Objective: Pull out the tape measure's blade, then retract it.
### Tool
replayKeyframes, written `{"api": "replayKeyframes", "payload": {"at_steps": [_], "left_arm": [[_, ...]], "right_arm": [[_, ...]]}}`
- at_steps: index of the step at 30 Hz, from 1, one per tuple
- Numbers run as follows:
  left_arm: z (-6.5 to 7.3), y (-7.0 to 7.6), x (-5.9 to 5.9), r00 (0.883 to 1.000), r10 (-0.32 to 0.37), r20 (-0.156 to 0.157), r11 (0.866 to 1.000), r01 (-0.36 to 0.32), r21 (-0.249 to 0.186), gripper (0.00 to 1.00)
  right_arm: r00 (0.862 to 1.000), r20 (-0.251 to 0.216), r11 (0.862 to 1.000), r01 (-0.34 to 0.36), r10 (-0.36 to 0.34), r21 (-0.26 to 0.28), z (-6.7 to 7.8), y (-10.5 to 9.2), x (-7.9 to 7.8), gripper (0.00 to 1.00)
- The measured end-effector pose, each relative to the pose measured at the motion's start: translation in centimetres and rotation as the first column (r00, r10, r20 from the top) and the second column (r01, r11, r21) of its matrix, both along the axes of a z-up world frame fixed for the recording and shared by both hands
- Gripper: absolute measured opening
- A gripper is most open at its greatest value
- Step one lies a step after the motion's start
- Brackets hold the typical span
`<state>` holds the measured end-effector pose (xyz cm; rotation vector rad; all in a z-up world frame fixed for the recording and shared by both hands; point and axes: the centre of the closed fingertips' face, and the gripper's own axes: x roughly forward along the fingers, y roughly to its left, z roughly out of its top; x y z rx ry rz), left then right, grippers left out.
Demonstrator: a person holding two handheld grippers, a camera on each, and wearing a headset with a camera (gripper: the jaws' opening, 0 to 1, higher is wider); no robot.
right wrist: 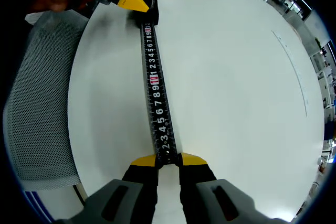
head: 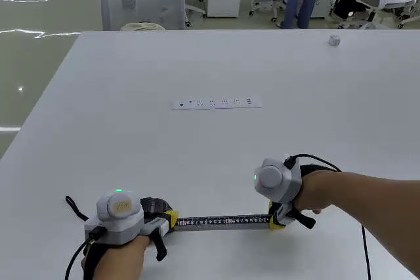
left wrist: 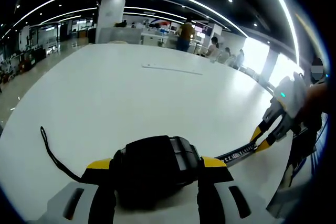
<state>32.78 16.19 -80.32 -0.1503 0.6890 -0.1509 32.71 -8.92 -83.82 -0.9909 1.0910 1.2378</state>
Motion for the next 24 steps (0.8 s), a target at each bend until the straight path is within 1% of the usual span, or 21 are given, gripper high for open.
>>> {"api": "replayKeyframes", "payload": {"at_steps": [4, 24], "left_arm": [[0.05, 0.01, -0.02, 1.0, 0.001, 0.005, 1.0, -0.001, 0.001, 0.59], [0.09, -0.1, -0.01, 1.0, 0.001, 0.003, 1.0, -0.001, 0.001, 0.6]], "right_arm": [[1.0, 0.004, 1.0, -0.005, 0.005, -0.003, -0.01, 0.3, -0.07, 0.15], [1.0, -0.001, 1.0, 0.005, -0.005, -0.001, -0.08, 1.09, -0.03, 0.15]]}}
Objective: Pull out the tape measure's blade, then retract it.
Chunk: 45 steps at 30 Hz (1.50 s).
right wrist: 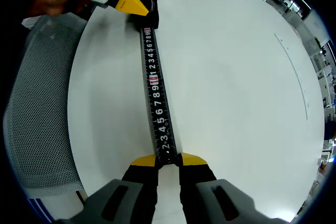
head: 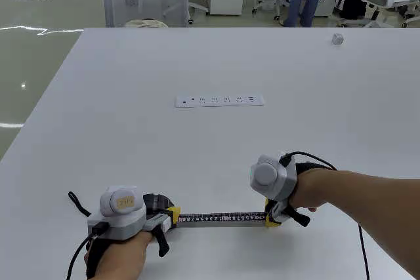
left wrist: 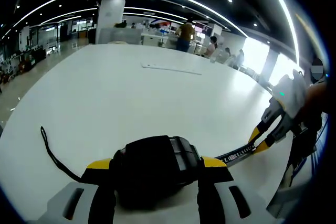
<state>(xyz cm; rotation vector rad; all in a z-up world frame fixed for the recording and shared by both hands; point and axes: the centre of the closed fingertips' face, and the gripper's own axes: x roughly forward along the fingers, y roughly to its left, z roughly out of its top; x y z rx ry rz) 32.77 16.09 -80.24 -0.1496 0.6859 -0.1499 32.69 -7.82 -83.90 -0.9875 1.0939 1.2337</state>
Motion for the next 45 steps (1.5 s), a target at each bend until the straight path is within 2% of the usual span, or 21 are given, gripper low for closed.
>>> {"api": "replayKeyframes", "payload": {"at_steps": [14, 21, 45], "left_arm": [[-0.1, 0.1, 0.1, 1.0, 0.0, 0.0, 1.0, 0.0, -0.001, 0.6], [-0.1, 0.1, 0.0, 1.0, -0.003, 0.012, 1.0, 0.003, 0.003, 0.59], [0.0, 0.1, 0.0, 1.0, -0.013, 0.008, 1.0, 0.013, 0.018, 0.59]], "right_arm": [[1.0, -0.004, 1.0, 0.009, -0.009, 0.011, 0.0, 0.4, 0.0, 0.15], [1.0, 0.001, 1.0, -0.001, 0.001, 0.027, 0.0, 0.7, -0.1, 0.14], [1.0, -0.002, 0.999, 0.003, -0.003, 0.045, 0.0, 1.8, -0.2, 0.15]]}}
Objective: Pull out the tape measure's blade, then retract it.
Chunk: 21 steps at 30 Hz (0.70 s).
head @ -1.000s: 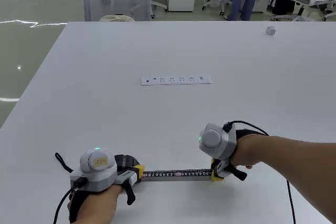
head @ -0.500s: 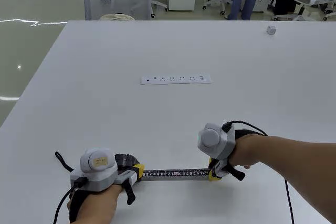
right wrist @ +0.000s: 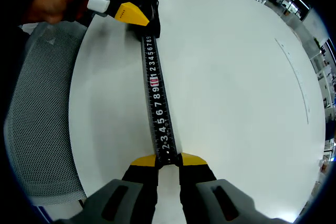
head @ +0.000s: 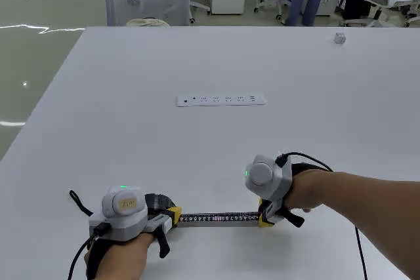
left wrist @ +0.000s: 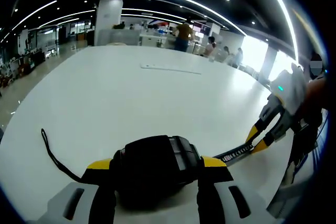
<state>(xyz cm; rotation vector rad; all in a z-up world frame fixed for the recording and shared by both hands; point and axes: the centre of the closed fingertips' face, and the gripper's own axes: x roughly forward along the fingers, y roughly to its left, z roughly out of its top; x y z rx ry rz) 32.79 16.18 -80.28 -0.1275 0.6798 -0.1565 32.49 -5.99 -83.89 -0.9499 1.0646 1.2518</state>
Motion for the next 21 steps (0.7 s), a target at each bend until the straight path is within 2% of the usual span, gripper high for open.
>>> {"api": "replayKeyframes", "payload": {"at_steps": [21], "left_arm": [[0.0, 0.0, 0.0, 1.0, -0.001, -0.004, 1.0, 0.001, -0.006, 0.59]], "right_arm": [[1.0, -0.007, 1.0, -0.003, 0.003, 0.015, 0.0, 1.3, -0.1, 0.14]]}}
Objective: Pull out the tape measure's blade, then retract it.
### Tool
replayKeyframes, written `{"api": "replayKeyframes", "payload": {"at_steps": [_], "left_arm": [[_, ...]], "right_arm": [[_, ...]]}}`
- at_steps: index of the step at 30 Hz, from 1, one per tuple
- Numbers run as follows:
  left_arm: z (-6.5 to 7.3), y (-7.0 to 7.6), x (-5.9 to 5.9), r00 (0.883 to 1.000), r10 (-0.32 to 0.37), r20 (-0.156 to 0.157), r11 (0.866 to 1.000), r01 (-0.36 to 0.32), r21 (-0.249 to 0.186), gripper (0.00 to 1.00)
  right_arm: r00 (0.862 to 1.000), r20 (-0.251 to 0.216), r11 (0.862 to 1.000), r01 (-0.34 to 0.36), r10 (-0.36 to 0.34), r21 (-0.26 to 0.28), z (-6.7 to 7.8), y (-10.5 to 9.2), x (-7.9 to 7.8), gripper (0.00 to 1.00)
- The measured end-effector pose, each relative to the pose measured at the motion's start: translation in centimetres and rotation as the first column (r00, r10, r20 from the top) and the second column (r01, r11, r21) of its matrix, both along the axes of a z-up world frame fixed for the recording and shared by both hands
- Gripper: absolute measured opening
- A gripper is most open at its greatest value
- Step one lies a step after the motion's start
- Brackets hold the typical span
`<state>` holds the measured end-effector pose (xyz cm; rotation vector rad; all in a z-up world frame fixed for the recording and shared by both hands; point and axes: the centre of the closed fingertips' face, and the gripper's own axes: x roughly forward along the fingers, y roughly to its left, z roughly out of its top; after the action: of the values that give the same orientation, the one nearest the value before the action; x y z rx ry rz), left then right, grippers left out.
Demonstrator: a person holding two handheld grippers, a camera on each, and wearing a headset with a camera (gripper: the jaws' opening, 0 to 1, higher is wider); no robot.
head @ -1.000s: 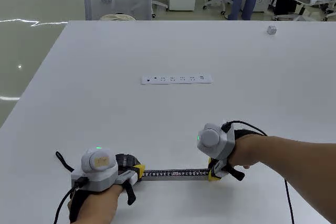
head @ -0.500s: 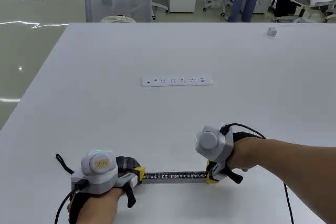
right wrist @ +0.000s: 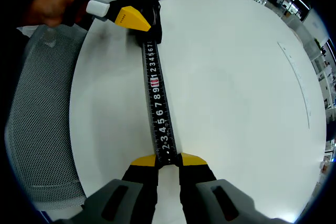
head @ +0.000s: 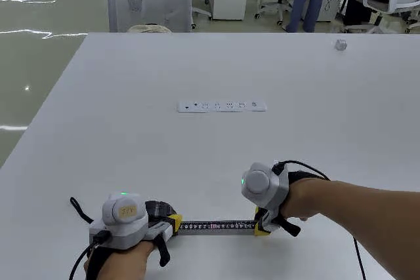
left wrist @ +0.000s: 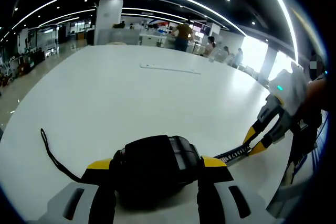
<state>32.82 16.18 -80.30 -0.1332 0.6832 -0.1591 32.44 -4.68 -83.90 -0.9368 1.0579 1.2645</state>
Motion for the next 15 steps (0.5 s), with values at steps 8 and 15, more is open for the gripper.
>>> {"api": "replayKeyframes", "payload": {"at_steps": [8, 15], "left_arm": [[0.02, 0.01, 0.01, 1.0, 0.002, 0.001, 1.0, -0.002, -0.002, 0.59], [0.01, -0.01, -0.02, 1.0, 0.002, 0.0, 1.0, -0.002, -0.002, 0.59]], "right_arm": [[1.0, -0.001, 1.0, -0.004, 0.004, 0.003, 0.02, 0.52, -0.07, 0.14], [1.0, -0.002, 1.0, -0.002, 0.002, 0.006, -0.03, 0.87, -0.05, 0.14]]}}
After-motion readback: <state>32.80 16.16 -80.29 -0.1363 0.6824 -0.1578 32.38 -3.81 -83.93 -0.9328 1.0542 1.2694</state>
